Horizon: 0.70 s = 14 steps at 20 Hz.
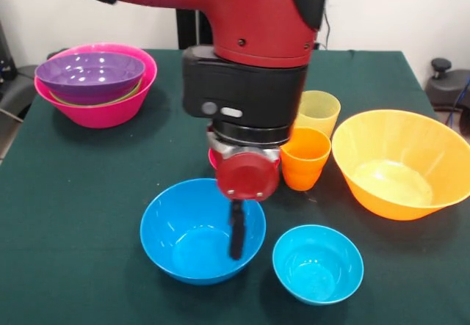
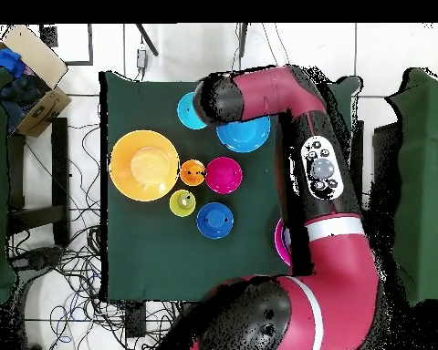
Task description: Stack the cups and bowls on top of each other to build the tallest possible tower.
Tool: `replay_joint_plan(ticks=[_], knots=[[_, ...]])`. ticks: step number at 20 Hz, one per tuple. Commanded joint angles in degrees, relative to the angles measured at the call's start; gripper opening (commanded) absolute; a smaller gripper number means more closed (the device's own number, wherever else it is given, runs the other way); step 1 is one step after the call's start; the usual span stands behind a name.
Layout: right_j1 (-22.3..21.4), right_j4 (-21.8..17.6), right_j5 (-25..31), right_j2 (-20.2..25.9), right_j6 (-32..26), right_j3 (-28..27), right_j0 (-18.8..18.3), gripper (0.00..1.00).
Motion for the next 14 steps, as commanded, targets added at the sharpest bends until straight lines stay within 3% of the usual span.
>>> replay_joint_plan(ticks=[1,14], knots=[[1.05,-6.89,-0.56,-3.68,-2.56,-5.16,1.31,1.00],[1.80,-6.36,-0.90,-1.93,-5.59,-5.33,-0.34,1.00]])
